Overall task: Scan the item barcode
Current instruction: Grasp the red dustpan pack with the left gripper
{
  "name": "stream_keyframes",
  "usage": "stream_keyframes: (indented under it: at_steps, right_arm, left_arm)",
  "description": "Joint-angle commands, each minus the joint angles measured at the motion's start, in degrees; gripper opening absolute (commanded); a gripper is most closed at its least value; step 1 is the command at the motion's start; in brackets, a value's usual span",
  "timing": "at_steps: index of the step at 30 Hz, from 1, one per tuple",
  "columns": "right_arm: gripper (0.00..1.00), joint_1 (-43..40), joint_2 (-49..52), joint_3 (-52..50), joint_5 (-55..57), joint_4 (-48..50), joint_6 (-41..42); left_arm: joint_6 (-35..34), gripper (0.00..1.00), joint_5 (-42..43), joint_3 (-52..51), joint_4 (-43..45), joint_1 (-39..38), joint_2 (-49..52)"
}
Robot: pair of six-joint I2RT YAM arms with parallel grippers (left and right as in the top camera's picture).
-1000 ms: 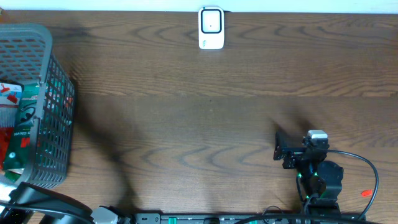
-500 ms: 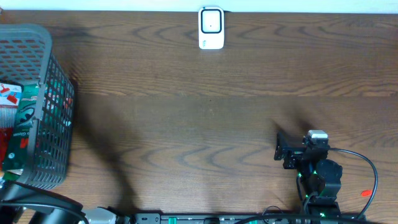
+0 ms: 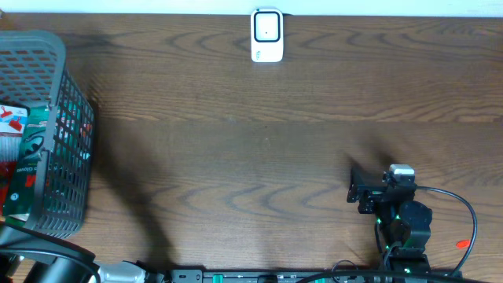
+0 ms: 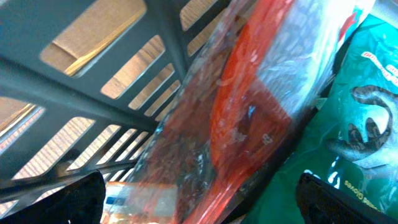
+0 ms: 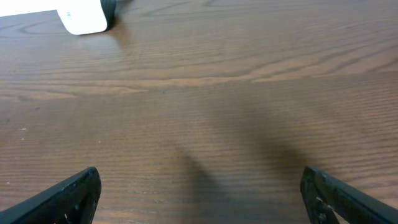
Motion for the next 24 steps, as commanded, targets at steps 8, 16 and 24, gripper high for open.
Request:
stream_keyframes:
  at_steps: [8, 16, 24]
  right_arm:
    - [0.99, 0.15, 0.13, -0.09, 0.94, -0.31, -0.57]
    - [0.99, 0.15, 0.42, -0.09, 0.92, -0.35, -0.57]
    - [0.99, 0.15, 1.31, -0.09, 1.31, -0.35, -0.55]
  left_arm:
    - [0.33, 0.93, 2.43, -0.59, 0.52, -2.36, 1.97]
    - [0.31, 0.93, 6.34, -0.57, 1.01, -4.61, 6.69]
    - [0.31, 0.93, 6.36, -0.57, 2.95, -4.96, 7.08]
